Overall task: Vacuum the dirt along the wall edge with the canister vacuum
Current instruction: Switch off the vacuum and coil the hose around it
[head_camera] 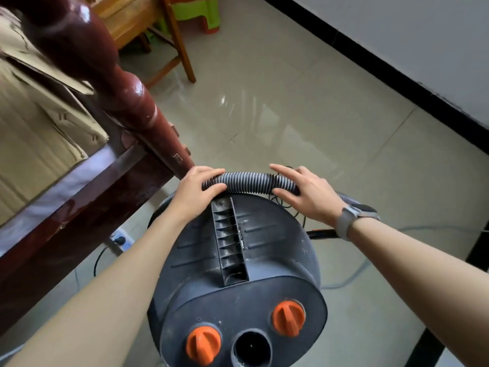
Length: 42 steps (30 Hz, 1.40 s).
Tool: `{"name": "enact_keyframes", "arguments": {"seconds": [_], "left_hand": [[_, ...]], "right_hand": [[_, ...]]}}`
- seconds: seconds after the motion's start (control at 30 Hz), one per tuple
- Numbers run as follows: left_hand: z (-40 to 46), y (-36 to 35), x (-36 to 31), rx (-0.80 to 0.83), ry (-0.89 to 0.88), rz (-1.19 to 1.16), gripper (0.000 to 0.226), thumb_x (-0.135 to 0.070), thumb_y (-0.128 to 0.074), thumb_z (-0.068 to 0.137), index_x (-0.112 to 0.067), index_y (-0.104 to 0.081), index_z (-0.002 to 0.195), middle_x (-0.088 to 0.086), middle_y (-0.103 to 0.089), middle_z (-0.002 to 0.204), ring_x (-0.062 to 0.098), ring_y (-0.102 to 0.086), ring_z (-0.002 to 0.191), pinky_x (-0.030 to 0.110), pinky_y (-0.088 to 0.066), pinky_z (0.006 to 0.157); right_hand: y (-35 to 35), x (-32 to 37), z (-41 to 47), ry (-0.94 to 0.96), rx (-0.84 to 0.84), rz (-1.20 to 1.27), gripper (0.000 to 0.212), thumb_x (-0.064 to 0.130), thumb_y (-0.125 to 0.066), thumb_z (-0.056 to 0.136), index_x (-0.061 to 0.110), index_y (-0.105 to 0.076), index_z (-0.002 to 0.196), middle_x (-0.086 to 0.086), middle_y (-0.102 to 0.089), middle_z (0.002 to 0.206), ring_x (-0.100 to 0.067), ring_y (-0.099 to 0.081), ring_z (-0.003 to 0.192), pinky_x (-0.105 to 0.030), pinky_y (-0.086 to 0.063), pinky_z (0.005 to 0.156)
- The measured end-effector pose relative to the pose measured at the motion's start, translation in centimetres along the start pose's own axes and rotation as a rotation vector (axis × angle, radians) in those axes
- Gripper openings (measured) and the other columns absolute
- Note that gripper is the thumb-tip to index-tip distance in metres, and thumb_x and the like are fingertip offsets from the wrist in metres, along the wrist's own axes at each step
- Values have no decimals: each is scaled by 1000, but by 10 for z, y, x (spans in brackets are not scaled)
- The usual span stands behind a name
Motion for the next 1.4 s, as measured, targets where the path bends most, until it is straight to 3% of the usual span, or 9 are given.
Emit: {"name": "enact_keyframes", "arguments": {"seconds": [0.2,0.33,0.5,0.7,0.8,1.03,1.17,1.3,1.4], "left_hand": [[3,-2,27,169,101,25,43,-8,-57,92,-14,-53,134,8,-47,140,18,-42,131,13,-21,103],[-5,-7,64,262,256,92,49,-23,-58,93,-20,-44,139,3,-48,139,21,-43,129,36,-29,110],[6,-7,29,123,62,42,30,-23,-68,84,-26,-58,112,-9,-59,101,11,-53,97,21,-32,79],[15,-10,26,110,98,-57,28,-16,-68,85,-19,-68,113,1,-60,111,10,-52,104,19,-33,94],[15,-10,31,142,125,-8,37,-14,-69,85,-18,-64,121,1,-53,110,10,-49,107,14,-28,92],[27,-22,42,93,239,89,31,-18,-75,78,-16,-67,108,6,-54,108,19,-51,106,18,-29,83],[30,-26,52,70,298,81,37,-20,-78,74,-19,-48,95,3,-43,102,23,-48,104,23,-31,80],[31,-27,51,115,290,93,41,-24,-78,75,-16,-52,105,6,-40,106,27,-47,111,27,-34,89],[29,-31,42,187,265,179,43,-27,-72,82,-18,-55,120,11,-45,121,29,-46,118,30,-34,96]], "right_hand": [[-28,4,34,-22,106,-100,45,52,-33,96,47,-30,141,-6,-50,119,-26,-47,116,-41,-32,92],[-29,-28,35,-106,116,-71,38,42,-38,98,43,-38,136,-6,-51,117,-27,-46,116,-41,-29,97],[-16,-47,29,-138,131,-17,41,21,-48,92,26,-47,132,-7,-54,129,-27,-49,118,-42,-36,102],[-20,31,50,82,128,171,35,42,-47,95,39,-55,128,2,-57,128,-19,-51,119,-41,-34,105],[-37,31,54,-31,45,256,28,42,-55,92,40,-62,119,6,-59,124,-14,-52,118,-43,-25,109],[-67,3,66,-206,46,470,24,24,-67,86,28,-71,109,3,-66,116,-16,-55,115,-51,-24,112],[-86,-5,73,-263,106,543,25,20,-67,87,23,-70,111,-2,-69,113,-18,-58,113,-45,-27,112],[-85,-1,72,-259,165,482,30,21,-61,91,25,-64,121,-3,-60,129,-18,-52,119,-43,-25,113],[-73,0,52,-245,162,564,39,19,-52,95,15,-53,134,-7,-56,129,-14,-54,114,-22,-33,103]]}}
Point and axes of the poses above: each hand's wrist, its own z-axis towards the middle knuckle, its own y-axis out of the back of the hand, x = y × z, the point moved 10 cm from there along z, towards the middle knuckle
